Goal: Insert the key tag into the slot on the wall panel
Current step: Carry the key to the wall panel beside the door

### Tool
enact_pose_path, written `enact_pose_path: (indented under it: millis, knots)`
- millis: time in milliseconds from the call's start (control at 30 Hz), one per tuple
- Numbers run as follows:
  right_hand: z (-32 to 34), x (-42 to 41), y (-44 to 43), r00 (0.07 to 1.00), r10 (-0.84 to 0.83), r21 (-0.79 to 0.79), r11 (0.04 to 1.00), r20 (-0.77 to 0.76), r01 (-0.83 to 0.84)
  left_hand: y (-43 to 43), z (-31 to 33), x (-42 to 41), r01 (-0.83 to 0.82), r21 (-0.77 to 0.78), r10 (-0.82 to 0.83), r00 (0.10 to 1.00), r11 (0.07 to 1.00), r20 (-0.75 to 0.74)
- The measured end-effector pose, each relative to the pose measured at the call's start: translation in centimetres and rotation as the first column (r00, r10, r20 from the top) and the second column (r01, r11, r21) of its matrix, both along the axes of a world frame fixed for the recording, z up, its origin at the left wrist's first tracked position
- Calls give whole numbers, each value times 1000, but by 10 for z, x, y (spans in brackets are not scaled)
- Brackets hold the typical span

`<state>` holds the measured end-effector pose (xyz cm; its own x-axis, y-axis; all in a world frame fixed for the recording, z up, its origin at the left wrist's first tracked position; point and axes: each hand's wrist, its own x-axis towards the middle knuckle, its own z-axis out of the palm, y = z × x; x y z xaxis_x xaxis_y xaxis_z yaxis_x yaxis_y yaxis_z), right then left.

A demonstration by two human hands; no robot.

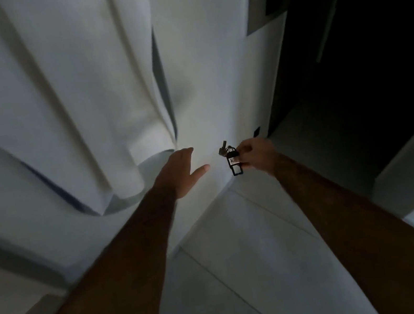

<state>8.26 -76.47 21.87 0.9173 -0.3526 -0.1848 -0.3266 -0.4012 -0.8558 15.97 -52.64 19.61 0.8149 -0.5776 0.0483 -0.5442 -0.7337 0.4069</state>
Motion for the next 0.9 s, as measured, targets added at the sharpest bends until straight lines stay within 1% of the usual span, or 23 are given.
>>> enact_pose_path:
  millis: [167,200,300,400,533,667,900]
  knots:
    - [39,14,-56,992,-107,21,994,62,106,-63,38,35,117,-61,-117,993,991,16]
    - [45,19,-66,989,-131,-2,991,74,131,-75,45,44,139,-69,-137,990,988,31]
    - [63,33,-95,981,-158,-138,975,112,173,-107,67,74,204,-84,-199,978,975,68]
    - [85,49,-121,973,-171,-181,963,158,198,-138,88,106,261,-94,-254,964,961,82]
    - [107,68,-149,943,-230,-122,957,241,264,-176,115,144,312,-138,-299,948,940,111]
    - [113,81,-173,929,-263,-92,951,259,295,-210,133,167,360,-146,-337,927,921,162]
    - [128,103,-232,919,-272,-82,949,287,306,-275,153,200,396,-148,-367,911,906,188]
